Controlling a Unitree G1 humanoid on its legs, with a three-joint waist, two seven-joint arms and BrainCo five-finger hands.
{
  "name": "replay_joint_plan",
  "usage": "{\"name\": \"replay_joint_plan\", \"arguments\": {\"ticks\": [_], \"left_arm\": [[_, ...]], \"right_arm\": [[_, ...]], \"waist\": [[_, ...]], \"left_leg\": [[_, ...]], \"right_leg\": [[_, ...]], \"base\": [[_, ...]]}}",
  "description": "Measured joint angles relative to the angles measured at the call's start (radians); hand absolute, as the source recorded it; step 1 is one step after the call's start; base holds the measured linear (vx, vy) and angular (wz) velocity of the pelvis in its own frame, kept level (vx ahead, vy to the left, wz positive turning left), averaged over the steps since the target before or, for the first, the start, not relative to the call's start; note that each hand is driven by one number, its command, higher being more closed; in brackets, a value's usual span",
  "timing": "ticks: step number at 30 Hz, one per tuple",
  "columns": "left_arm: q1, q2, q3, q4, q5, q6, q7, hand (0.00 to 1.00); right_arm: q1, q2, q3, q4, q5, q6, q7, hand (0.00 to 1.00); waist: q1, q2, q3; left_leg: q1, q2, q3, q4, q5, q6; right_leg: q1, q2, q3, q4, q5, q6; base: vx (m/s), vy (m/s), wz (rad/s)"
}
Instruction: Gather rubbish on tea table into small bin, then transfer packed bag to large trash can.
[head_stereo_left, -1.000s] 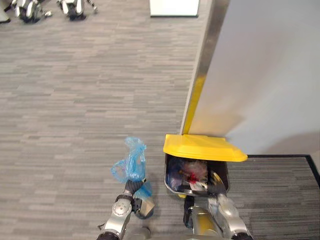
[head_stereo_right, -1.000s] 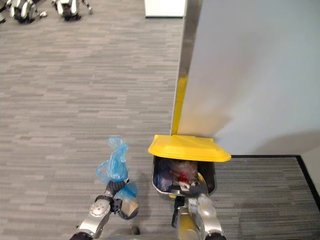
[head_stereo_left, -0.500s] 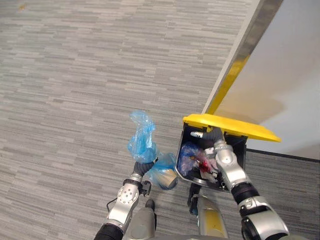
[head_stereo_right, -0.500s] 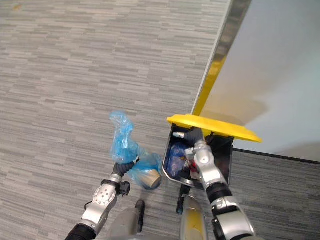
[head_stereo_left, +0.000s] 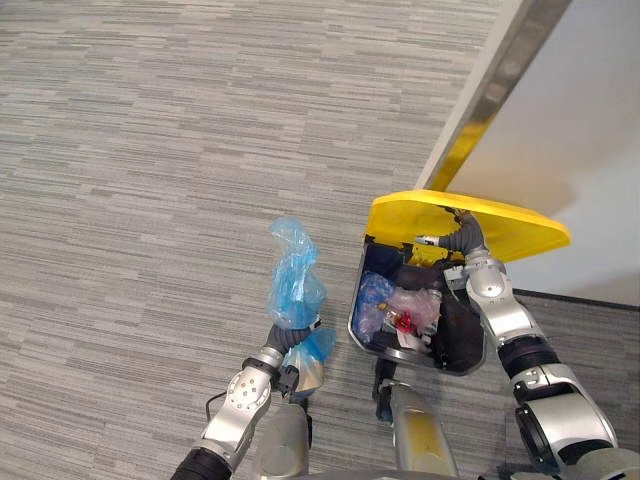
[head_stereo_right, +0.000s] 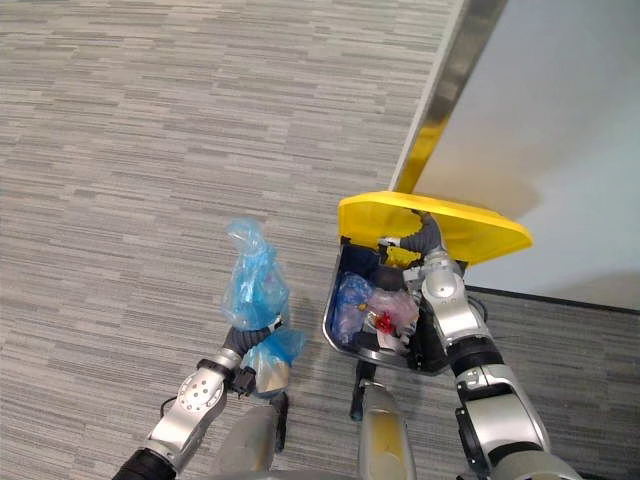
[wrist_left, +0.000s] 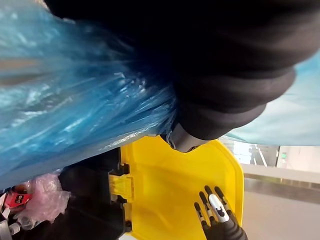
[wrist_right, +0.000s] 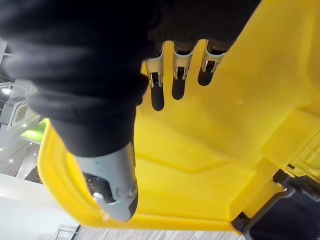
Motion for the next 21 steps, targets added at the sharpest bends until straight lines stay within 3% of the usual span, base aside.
{"name": "replay_joint_plan", "arguments": {"ticks": [6, 9, 15, 21], "left_arm": [[-0.009, -0.001, -0.065, -0.013, 0.0, 0.0, -0.012, 1.0], [-0.052, -0.011, -0.12, -0.03, 0.001, 0.0, -0.017, 1.0], [-0.247, -0.058, -0.215, -0.011, 0.009, 0.0, -0.009, 1.0], [-0.501, -0.124, -0.277, 0.16, 0.027, 0.006, 0.039, 1.0]], "right_arm": [[-0.015, -0.028, 0.019, 0.0, -0.04, 0.004, 0.001, 0.0], [-0.041, -0.042, 0.046, 0.0, -0.072, 0.007, 0.001, 0.0], [-0.129, -0.086, 0.108, 0.0, -0.117, 0.02, 0.002, 0.0], [-0.26, -0.1, 0.144, 0.002, -0.15, 0.026, 0.002, 0.0]], "waist": [[-0.008, 0.0, 0.006], [-0.026, -0.002, 0.022], [-0.055, -0.003, 0.08], [-0.074, -0.008, 0.143]], "left_leg": [[-0.001, 0.004, 0.014, 0.001, -0.001, -0.002], [-0.002, 0.003, 0.02, 0.005, -0.001, -0.001], [-0.018, 0.001, 0.043, 0.036, -0.005, 0.0], [-0.054, 0.003, 0.075, 0.08, -0.016, -0.001]], "right_leg": [[-0.013, 0.011, 0.015, 0.004, 0.003, -0.001], [-0.017, 0.012, 0.024, 0.006, 0.008, 0.006], [-0.027, 0.014, 0.043, 0.004, 0.026, 0.012], [-0.061, 0.024, 0.076, 0.001, 0.053, 0.022]], "base": [[-0.01, -0.017, -0.09], [-0.02, -0.01, -0.08], [-0.06, 0.0, -0.08], [-0.05, -0.012, -0.16]]}}
